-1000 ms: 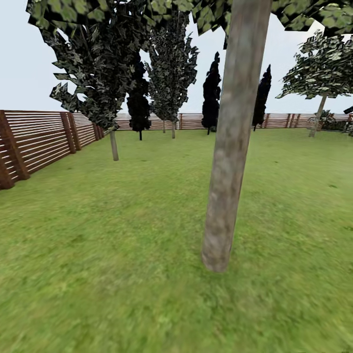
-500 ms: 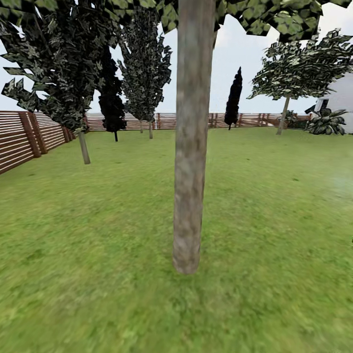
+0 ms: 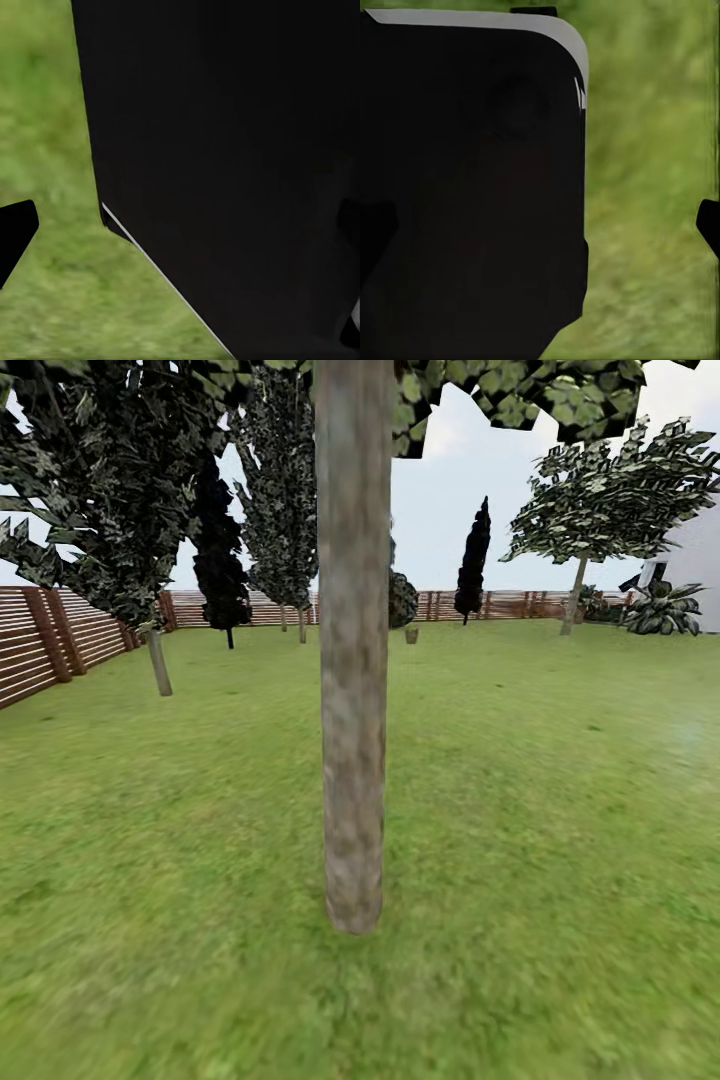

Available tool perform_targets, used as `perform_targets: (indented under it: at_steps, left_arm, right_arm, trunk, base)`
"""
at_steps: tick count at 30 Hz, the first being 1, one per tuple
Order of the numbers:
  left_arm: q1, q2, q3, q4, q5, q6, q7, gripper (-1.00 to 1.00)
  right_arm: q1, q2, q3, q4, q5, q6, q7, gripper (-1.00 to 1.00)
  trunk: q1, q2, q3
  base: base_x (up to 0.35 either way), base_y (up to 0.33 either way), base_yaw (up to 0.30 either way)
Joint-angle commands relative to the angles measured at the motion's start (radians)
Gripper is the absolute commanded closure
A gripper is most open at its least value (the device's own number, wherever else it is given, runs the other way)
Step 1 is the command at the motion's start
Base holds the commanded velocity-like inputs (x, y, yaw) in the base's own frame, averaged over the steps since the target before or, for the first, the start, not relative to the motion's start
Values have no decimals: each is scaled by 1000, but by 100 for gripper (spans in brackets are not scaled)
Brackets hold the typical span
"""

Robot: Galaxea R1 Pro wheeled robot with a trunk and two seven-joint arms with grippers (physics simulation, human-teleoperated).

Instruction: Take the three Easter eggs out of the wicker basket on the lawn in the garden, then place them on the lawn next to a single tree (choose any tree) so that all three eggs are next to the same tree and none are left in the basket.

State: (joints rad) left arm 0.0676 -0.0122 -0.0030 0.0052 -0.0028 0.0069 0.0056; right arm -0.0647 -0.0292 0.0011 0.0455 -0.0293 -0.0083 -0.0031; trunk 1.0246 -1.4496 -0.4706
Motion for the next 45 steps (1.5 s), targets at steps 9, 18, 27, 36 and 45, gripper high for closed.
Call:
perform_targets:
  at_steps: [9,18,27,36,45]
  left_arm:
    - [0,-8,0,0,0,1,2,-100]
    - [0,-14,0,0,0,1,2,-100]
    - [0,-14,0,0,0,1,2,-100]
    - [0,-14,0,-1,0,1,2,-100]
    - [0,-14,0,-1,0,1,2,-100]
  right_arm:
    - [-1,0,0,2,-3,-3,0,-100]
    - [-1,3,2,4,-3,-4,1,-100]
    - [-1,2,2,4,-3,-4,1,-100]
    - [-1,2,1,4,-3,-4,0,-100]
    - [-1,0,0,4,-3,-4,0,-100]
  trunk:
    - [0,0,-1]
    - [0,0,-1]
    - [0,0,-1]
    - [0,0,-1]
    - [0,0,-1]
  base:
    - [228,-293,0]
    - [240,-282,-219]
    - [241,-280,-299]
    - [243,-280,-262]
    - [244,-278,-19]
